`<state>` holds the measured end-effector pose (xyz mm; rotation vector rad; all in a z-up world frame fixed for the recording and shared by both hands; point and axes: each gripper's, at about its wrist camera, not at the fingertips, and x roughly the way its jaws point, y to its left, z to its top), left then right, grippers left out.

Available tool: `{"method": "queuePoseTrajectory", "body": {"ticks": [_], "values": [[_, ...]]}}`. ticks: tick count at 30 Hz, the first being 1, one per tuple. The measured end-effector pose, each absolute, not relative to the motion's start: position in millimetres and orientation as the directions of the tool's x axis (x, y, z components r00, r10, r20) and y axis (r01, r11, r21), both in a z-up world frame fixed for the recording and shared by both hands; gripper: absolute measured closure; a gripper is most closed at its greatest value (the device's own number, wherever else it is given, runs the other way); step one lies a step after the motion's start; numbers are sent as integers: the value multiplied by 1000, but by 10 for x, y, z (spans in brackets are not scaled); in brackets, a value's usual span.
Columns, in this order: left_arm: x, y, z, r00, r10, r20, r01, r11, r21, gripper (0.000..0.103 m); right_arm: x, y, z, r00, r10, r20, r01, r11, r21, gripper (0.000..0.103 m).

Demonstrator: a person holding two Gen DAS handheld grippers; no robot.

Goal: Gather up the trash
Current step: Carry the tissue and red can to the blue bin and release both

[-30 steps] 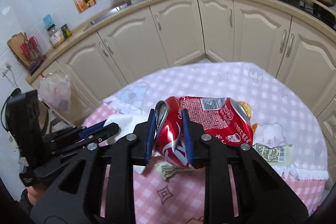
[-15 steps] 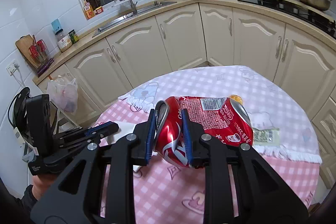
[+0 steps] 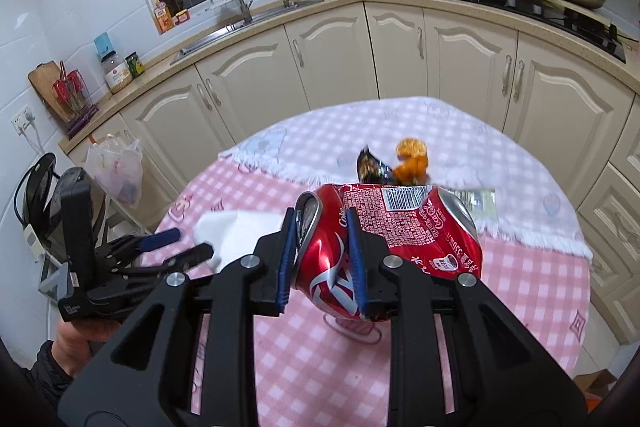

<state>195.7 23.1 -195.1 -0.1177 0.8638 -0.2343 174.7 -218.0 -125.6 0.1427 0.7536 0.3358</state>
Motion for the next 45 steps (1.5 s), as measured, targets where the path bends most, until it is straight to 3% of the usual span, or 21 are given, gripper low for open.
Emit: {"method": "queuePoseTrajectory", "body": {"ticks": [6, 8, 9, 16, 22, 33, 40, 45], "values": [[2137, 179, -2083, 598, -283, -749, 154, 959, -239, 21, 1686, -2180, -1318, 680, 361, -638, -249, 932, 262, 79], [2198, 126, -2115, 579, -344, -739, 189, 938, -289, 44, 1647, -2156, -1327, 680, 364, -636, -251, 931, 264, 79], [2215, 114, -2118, 571, -376, -730, 196, 926, -323, 51, 1627, -2144, -1326, 681, 364, -636, -254, 931, 261, 79], [2095, 2, -1944, 637, -341, -691, 231, 940, -250, 69, 1524, -2177, -1300, 693, 360, -625, -251, 933, 259, 79], [1849, -81, -1763, 683, -341, -646, 271, 940, -210, 71, 1379, -2251, -1223, 716, 354, -602, -243, 934, 260, 79], [1447, -430, -1205, 699, -489, -522, 411, 872, -267, 71, 955, -2731, -1051, 790, 283, -545, -169, 953, 250, 79], [1290, -1226, -951, 640, -603, -477, 556, 791, -254, 70, 561, -3439, -969, 846, 162, -507, -38, 968, 246, 79], [1210, -1937, -990, 564, -666, -488, 644, 725, -245, 70, 221, -4267, -1268, 847, 45, -529, 141, 942, 306, 79]]}}
